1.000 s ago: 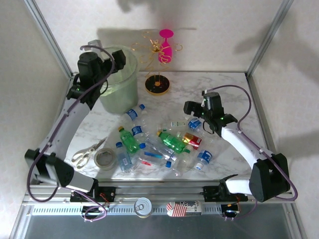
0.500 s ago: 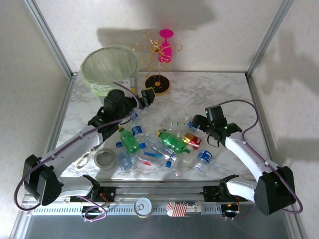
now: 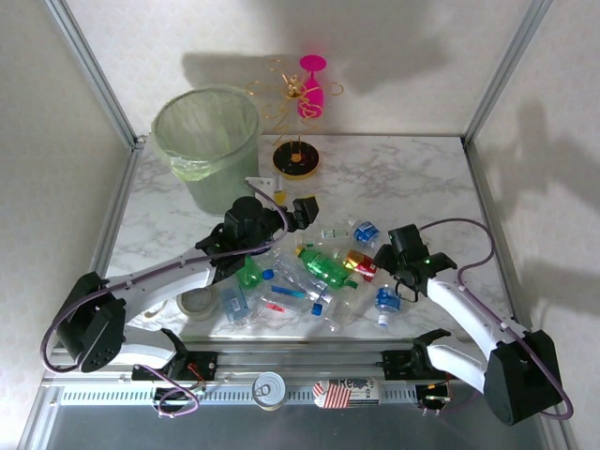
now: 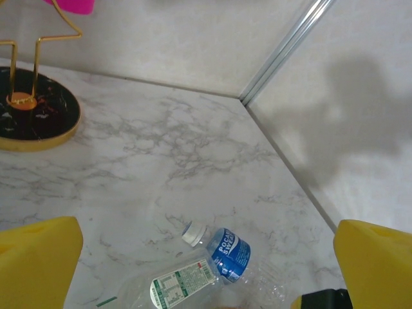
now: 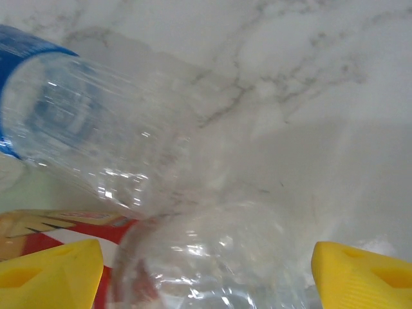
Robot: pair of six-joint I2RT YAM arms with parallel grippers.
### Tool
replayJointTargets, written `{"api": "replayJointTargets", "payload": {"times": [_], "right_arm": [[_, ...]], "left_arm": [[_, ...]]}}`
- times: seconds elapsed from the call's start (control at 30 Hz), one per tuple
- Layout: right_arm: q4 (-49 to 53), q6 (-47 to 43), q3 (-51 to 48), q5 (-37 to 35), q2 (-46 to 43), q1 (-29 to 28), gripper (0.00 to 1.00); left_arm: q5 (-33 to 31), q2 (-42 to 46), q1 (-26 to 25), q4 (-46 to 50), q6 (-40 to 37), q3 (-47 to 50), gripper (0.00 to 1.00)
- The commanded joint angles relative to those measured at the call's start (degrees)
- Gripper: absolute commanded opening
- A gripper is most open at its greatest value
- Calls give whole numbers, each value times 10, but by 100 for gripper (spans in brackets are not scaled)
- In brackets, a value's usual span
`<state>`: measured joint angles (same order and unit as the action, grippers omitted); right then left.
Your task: Put the plastic bottles in the bin
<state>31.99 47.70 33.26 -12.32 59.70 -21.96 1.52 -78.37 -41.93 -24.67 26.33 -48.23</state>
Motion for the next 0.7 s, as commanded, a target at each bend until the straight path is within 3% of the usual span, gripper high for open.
{"api": "replayJointTargets", "payload": {"times": [0.0, 0.27, 0.57, 0.67], "right_arm": [[24, 27, -20, -20, -13, -1, 84], [-7, 34, -65, -1, -36, 0, 75], [-38, 38, -96, 10, -29, 0, 74], [-42, 30, -91, 7, -27, 0, 65]], "left_arm": [[3, -9, -6, -33, 16, -3, 100], [6, -26, -11, -34, 17, -22, 100], [-2, -21, -14, -34, 25, -12, 100], [-10, -15, -14, -33, 25, -7, 100]]}}
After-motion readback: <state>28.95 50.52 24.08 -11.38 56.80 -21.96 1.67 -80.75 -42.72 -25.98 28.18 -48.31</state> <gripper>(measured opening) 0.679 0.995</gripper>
